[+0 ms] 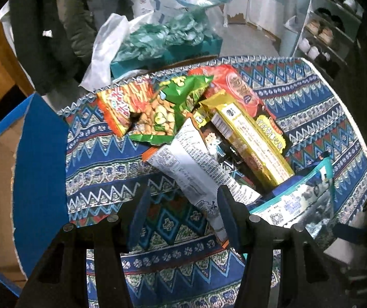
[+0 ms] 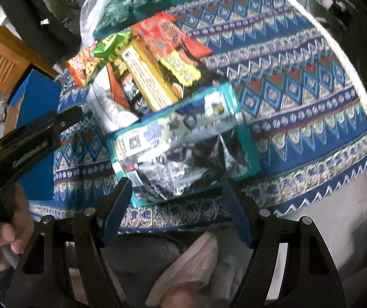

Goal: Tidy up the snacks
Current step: 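Grasp the teal-and-silver packet with the right tool while the left tool grasps the white peanut bag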

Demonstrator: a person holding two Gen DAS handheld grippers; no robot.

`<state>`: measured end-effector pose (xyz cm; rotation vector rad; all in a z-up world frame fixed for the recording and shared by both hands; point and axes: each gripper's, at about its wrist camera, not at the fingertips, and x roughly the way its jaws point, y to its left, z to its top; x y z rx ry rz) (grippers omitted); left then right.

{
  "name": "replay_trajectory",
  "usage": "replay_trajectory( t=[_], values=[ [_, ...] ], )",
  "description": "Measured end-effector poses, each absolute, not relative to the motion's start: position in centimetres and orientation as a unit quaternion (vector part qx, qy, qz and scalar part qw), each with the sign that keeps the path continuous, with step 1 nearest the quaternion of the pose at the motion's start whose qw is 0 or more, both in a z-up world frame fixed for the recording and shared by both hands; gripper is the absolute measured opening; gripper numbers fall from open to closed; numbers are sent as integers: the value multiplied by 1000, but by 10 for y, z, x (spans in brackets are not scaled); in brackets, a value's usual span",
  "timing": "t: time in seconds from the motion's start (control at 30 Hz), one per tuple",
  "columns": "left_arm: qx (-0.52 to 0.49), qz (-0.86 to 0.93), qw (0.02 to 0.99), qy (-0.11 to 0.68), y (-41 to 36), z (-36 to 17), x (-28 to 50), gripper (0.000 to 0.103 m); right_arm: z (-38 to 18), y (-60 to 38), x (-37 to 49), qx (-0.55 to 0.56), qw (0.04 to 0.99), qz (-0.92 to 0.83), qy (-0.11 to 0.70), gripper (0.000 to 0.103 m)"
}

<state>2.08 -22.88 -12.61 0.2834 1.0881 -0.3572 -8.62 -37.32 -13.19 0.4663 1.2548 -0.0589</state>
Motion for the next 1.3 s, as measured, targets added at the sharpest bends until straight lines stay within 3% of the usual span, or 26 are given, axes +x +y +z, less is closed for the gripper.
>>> replay_trajectory(
  t=[0.23,0.33,0.67,0.77,1.3],
  values=[
    [135,-169,817,535,-232,-152,27,55,-151,-375,-83,240,763,-24,599,73],
    [119,-177,818,535,-231,-155,27,62,-159,-378,-79,257,756,-25,602,73],
    [117,-200,807,544,-238,-162,18,62,-164,-390,-55,277,763,-47,581,73],
    [110,-204,801,551,-238,-163,19,62,-162,-396,-42,278,771,-53,570,78],
    [30,-173,784,595,-206,-169,33,63,-171,-371,15,218,787,-73,573,84]
  ],
)
